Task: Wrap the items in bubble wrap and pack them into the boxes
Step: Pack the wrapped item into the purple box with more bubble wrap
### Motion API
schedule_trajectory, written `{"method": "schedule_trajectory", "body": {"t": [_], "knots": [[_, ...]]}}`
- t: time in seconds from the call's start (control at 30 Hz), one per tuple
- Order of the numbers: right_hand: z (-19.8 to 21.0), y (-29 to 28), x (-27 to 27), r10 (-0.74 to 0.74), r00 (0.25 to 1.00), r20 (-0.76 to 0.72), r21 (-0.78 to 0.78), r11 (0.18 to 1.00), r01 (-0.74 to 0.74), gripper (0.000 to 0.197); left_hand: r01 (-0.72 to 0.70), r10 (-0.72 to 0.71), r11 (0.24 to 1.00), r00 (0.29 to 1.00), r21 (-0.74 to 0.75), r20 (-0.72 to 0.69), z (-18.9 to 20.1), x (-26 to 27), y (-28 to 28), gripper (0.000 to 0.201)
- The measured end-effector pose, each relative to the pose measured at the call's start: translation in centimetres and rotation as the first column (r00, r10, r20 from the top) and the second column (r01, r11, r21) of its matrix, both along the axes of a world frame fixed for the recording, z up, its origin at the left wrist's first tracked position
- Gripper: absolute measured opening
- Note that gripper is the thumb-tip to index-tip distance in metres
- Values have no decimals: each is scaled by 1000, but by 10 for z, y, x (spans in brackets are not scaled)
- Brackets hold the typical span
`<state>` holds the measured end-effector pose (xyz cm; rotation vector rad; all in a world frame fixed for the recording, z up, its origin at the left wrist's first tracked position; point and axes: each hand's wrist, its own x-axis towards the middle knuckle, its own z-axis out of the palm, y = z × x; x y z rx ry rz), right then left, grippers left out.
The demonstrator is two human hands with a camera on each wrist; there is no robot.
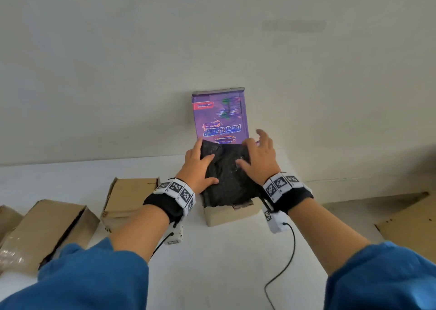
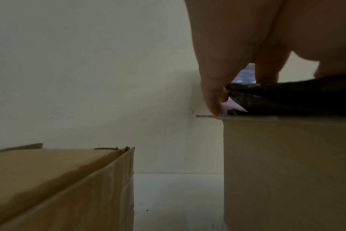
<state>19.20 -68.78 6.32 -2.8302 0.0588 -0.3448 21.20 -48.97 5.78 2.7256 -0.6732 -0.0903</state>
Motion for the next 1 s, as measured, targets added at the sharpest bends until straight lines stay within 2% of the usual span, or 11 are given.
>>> {"method": "schedule_trajectory", "body": {"t": [0.03,0.1,0.2,0.33,0.53,0.6,0.67,0.73,0.87,1.0], "knots": [[-2,3,-2,103,994,-19,-68,992,-104,60,1,-4,995,999,99,32,-3,3,-1,72],[-11,9,-6,247,950,-188,-145,950,-276,70,-5,-18,965,996,261,88,-9,6,-4,69],[-32,9,-6,221,875,-431,-200,922,-331,76,18,-60,929,993,369,105,-17,8,-8,68],[-43,7,4,209,804,-556,-200,906,-374,79,53,-127,867,985,495,116,-25,3,-13,69],[-49,5,18,223,748,-625,-186,888,-420,81,78,-175,770,980,633,91,-22,5,-18,74],[-40,3,21,252,716,-651,-131,892,-433,81,93,-175,776,982,624,71,-19,8,-21,75],[-21,-4,23,311,688,-656,9,914,-405,77,103,-166,796,985,597,51,-18,10,-23,73],[-1,-12,22,343,689,-639,90,923,-375,74,102,-149,812,988,575,34,-18,10,-21,77],[6,-16,18,268,680,-683,-75,900,-430,79,89,-122,814,992,574,19,-23,8,-21,97],[-8,-8,19,288,752,-592,-212,845,-491,71,50,-102,833,993,551,63,-27,4,-22,98]]}}
